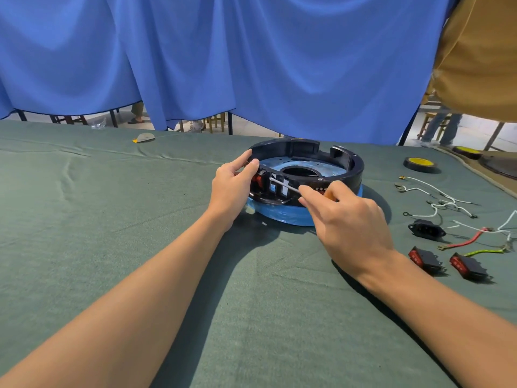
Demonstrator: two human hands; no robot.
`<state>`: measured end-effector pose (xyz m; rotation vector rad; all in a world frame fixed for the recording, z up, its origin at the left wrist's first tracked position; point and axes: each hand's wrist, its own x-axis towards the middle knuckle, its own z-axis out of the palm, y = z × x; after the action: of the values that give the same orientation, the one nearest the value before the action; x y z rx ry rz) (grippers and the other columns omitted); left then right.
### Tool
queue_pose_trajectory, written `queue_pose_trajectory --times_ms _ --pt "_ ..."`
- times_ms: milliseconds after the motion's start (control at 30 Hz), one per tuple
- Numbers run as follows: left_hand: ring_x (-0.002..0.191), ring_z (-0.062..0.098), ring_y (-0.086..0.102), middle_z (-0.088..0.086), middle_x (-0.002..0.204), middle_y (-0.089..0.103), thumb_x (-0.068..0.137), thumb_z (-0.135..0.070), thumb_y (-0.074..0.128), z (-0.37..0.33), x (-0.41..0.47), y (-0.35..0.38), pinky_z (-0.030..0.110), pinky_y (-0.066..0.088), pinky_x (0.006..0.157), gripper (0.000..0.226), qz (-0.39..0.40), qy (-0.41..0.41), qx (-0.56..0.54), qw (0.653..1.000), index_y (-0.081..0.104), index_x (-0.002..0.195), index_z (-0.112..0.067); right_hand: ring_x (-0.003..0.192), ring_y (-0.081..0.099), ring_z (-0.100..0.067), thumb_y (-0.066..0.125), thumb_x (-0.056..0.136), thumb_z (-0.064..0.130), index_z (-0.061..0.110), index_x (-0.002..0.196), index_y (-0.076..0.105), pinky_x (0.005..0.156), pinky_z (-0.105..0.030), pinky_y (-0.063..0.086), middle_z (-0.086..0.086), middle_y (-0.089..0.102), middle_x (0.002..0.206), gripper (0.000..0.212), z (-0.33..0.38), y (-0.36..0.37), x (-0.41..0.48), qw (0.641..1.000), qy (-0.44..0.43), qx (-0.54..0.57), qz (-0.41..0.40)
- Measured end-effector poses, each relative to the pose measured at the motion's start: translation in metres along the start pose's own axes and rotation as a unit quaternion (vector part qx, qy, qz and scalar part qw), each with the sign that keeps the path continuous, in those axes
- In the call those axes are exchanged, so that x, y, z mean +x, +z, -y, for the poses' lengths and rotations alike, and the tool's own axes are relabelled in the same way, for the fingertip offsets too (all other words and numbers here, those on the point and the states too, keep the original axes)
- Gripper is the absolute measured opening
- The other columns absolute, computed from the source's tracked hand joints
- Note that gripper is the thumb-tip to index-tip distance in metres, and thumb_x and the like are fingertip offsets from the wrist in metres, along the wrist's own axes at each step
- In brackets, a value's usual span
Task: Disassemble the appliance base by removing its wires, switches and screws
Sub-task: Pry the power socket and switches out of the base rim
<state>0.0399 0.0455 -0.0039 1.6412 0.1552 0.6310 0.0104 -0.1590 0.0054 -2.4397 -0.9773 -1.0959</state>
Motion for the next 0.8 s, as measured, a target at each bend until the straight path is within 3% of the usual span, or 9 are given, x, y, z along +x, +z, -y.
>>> queue_pose_trajectory --times_ms 167,333,467,567,633,700,800 --pt "0.112 0.010 0.061 -0.003 0.127 0.063 0.092 -0.030 0.058 -0.001 -0.001 0.000 0.037 0.046 0.104 0.045 -0.009 0.005 0.012 1.000 0.055 0.136 -0.020 0.044 0.046 -0.032 0.065 0.093 0.012 0.010 0.105 0.070 0.040 -0.036 0.047 -0.009 0.047 0.069 0.014 0.008 0.001 0.002 0.999 -0.004 -0.017 0.038" --pt "0.117 0.008 0.057 -0.007 0.131 0.061 0.093 -0.029 0.057 -0.004 -0.002 0.001 0.036 0.044 0.106 0.044 -0.021 0.007 0.035 0.999 0.055 0.135 -0.020 0.051 0.048 -0.032 0.053 0.099 0.015 0.013 0.116 0.064 0.047 -0.035 0.045 -0.007 0.043 0.076 0.020 0.015 0.005 0.002 0.996 -0.005 -0.045 0.082" --pt "0.119 0.008 0.055 -0.005 0.133 0.059 0.093 -0.027 0.057 -0.007 -0.003 0.002 0.034 0.042 0.107 0.044 -0.026 0.012 0.047 0.999 0.055 0.135 -0.017 0.050 0.033 -0.026 0.057 0.095 0.013 0.013 0.105 0.066 0.045 -0.029 0.031 -0.005 0.038 0.074 0.014 0.021 0.001 0.004 0.994 0.011 -0.076 0.081" --pt "0.108 0.001 0.058 -0.006 0.131 0.060 0.094 -0.027 0.056 -0.008 -0.003 0.003 0.026 0.045 0.100 0.043 -0.029 0.021 0.048 0.998 0.054 0.136 -0.016 0.048 0.029 -0.023 0.058 0.094 0.013 0.012 0.094 0.069 0.045 -0.022 0.017 -0.004 0.035 0.071 0.011 0.024 -0.003 0.007 0.991 0.014 -0.102 0.091" --pt "0.092 -0.011 0.057 -0.008 0.129 0.060 0.095 -0.027 0.055 -0.007 -0.003 0.004 0.014 0.044 0.086 0.043 -0.035 0.032 0.056 0.997 0.054 0.136 -0.017 0.047 0.027 -0.022 0.055 0.094 0.012 0.012 0.092 0.069 0.045 -0.020 0.009 -0.003 0.033 0.070 0.014 0.026 -0.005 0.009 0.988 0.010 -0.112 0.106" --pt "0.080 -0.015 0.055 -0.008 0.130 0.060 0.095 -0.027 0.055 -0.005 -0.002 0.005 0.009 0.041 0.077 0.042 -0.038 0.034 0.062 0.997 0.054 0.136 -0.017 0.046 0.028 -0.022 0.053 0.096 0.014 0.013 0.093 0.069 0.045 -0.020 0.008 -0.003 0.033 0.070 0.016 0.027 -0.006 0.009 0.987 0.005 -0.117 0.113" --pt "0.081 -0.012 0.056 -0.006 0.130 0.060 0.095 -0.025 0.054 -0.007 -0.004 0.004 0.010 0.042 0.077 0.041 -0.037 0.031 0.066 0.997 0.054 0.136 -0.017 0.047 0.033 -0.023 0.053 0.097 0.016 0.014 0.091 0.069 0.044 -0.021 0.014 -0.002 0.036 0.070 0.017 0.024 -0.005 0.010 0.989 0.000 -0.107 0.105"
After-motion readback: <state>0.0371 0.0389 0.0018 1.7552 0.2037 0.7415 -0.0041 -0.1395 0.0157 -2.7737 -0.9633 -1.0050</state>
